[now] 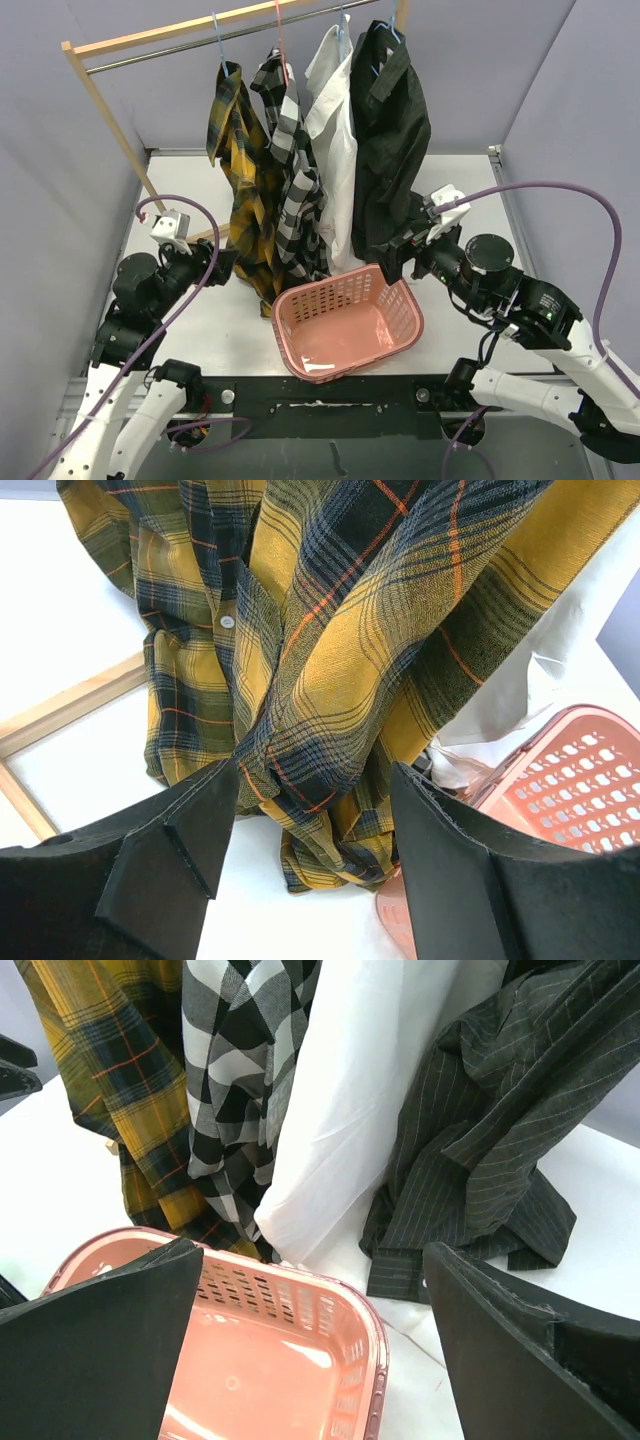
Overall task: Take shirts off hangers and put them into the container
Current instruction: Pick up the hanger from the clothesline.
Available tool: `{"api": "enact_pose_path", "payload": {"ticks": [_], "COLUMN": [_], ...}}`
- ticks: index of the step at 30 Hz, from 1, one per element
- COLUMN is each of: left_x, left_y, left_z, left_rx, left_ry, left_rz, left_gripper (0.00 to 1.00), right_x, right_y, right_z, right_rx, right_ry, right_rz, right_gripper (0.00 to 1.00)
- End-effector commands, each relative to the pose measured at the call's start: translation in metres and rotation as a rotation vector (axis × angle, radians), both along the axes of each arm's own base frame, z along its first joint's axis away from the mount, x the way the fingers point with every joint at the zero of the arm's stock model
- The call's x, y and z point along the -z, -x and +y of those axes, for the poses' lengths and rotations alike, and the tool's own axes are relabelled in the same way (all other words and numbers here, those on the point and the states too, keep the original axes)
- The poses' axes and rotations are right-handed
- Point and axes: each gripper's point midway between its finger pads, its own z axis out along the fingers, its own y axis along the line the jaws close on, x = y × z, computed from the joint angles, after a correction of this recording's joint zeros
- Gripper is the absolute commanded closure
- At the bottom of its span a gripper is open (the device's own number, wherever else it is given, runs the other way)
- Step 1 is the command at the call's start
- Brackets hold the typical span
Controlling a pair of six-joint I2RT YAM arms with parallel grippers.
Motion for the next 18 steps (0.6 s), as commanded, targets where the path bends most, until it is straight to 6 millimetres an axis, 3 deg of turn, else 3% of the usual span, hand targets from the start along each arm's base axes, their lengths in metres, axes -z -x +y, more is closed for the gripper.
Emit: {"api": "enact_pose_path", "payload": {"ticks": [1,18], "left_x": [-0.016,-0.017], "left_y": [-0.004,-0.004], "left_z": [-0.003,-0.004], "left_rx": [0.01,0.014], "left_ry": [0.018,0.021], "left_rz": [-0.055,-0.06], "left_gripper": [0.4,0.4], "right_x": [-0.003,0.03], "right_y": [-0.002,0.0], "right_z": [0.002,-0.003], "right_rx": [0.009,0.011], "right_ry": [-0.034,0.046], "right_rz": [-0.009,0.036], "right_gripper": [0.02,0.02]}}
